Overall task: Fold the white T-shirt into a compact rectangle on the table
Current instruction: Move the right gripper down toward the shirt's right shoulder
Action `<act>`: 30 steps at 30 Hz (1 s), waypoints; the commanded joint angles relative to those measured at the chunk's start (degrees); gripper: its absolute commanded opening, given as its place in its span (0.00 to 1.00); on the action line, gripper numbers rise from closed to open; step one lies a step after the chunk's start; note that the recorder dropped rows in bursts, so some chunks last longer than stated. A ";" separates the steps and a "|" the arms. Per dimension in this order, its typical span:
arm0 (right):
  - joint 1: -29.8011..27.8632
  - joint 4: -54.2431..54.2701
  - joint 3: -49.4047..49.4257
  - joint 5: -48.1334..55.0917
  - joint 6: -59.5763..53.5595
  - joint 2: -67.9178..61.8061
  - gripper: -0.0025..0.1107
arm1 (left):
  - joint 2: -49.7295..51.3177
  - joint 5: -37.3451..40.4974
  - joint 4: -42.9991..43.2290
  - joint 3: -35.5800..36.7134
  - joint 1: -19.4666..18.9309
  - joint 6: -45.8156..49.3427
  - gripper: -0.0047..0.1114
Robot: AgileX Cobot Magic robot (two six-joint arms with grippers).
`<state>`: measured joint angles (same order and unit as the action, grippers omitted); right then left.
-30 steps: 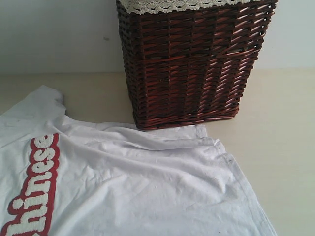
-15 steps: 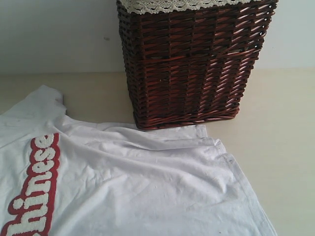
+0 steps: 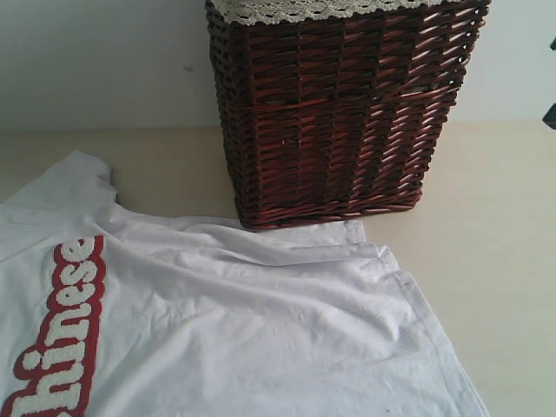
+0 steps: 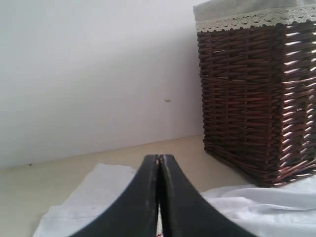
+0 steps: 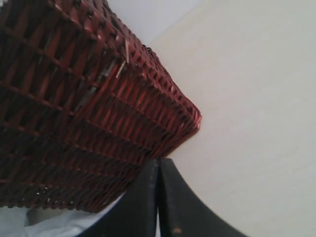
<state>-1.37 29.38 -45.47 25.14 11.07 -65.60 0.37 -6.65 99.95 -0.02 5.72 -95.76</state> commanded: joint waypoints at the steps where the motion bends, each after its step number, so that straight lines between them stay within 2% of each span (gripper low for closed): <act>1: 0.03 -0.77 -7.92 11.26 -8.40 -5.21 0.02 | -0.37 0.11 0.00 0.02 0.10 -0.38 0.06; 4: 0.03 2.31 -10.64 21.75 -24.14 -7.89 0.02 | -0.37 0.11 0.00 0.02 0.10 -0.38 0.06; 11: 0.03 1.74 -10.91 32.40 -61.76 -16.74 0.02 | -0.37 -0.01 0.00 0.02 0.10 -0.38 0.06; 15: 0.03 2.25 -10.91 32.54 -63.40 -19.90 0.02 | -0.37 -0.01 0.00 0.02 0.10 -0.38 0.06; 18: 0.03 9.63 -10.91 27.05 -63.27 -21.14 0.02 | -0.37 -0.01 0.00 0.02 0.10 -0.38 0.06; 21: 1.40 16.40 -10.91 28.50 -68.52 -24.13 0.02 | -0.37 -0.01 0.00 0.02 0.10 -0.38 0.06; 24: 5.42 13.37 -10.91 33.08 -75.51 -29.45 0.02 | -0.37 -0.01 0.00 0.02 0.10 -0.38 0.06; 30: 14.75 0.24 -10.91 34.09 -75.35 -37.02 0.02 | -0.37 -0.01 0.00 0.02 0.10 -0.38 0.06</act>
<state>10.21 34.85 -56.26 58.50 -63.42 -100.92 0.37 -6.65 99.95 -0.02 5.72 -95.76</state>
